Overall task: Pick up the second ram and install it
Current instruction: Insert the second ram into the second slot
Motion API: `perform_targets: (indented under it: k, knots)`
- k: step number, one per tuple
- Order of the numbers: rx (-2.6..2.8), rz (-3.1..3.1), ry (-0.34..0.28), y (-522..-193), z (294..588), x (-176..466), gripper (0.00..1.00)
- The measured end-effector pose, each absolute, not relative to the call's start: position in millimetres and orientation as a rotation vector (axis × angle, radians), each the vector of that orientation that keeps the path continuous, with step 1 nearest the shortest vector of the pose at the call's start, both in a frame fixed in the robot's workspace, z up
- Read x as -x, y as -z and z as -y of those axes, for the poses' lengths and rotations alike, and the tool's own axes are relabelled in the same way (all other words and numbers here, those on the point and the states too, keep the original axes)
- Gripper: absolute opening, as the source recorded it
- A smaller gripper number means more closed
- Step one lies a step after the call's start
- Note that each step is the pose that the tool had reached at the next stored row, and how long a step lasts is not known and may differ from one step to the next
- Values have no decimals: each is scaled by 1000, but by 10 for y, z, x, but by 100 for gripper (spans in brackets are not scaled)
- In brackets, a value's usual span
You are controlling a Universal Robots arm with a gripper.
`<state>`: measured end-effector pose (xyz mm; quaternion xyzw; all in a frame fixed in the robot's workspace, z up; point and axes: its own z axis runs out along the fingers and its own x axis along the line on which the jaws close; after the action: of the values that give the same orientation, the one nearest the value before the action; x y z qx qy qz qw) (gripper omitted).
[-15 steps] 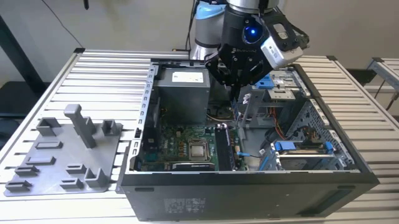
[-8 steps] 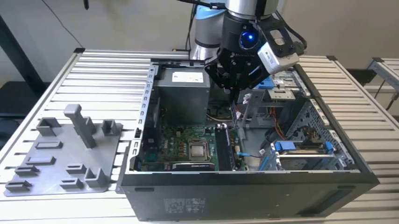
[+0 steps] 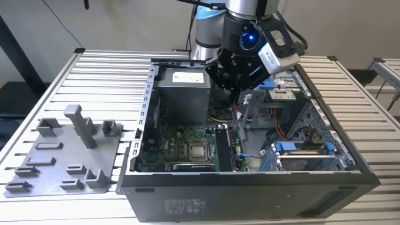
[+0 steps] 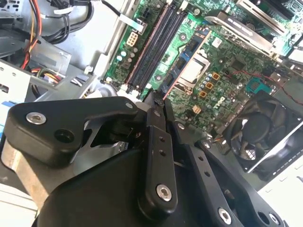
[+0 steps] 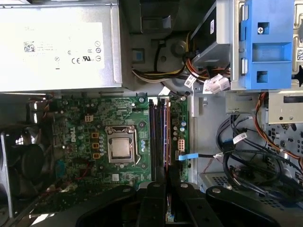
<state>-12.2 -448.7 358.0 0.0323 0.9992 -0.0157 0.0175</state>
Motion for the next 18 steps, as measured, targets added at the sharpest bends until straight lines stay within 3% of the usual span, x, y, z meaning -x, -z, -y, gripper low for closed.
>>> perform_targets:
  k: [18]
  knots:
    - [-101, -3105, 50, -3334, 4488, 131, 14]
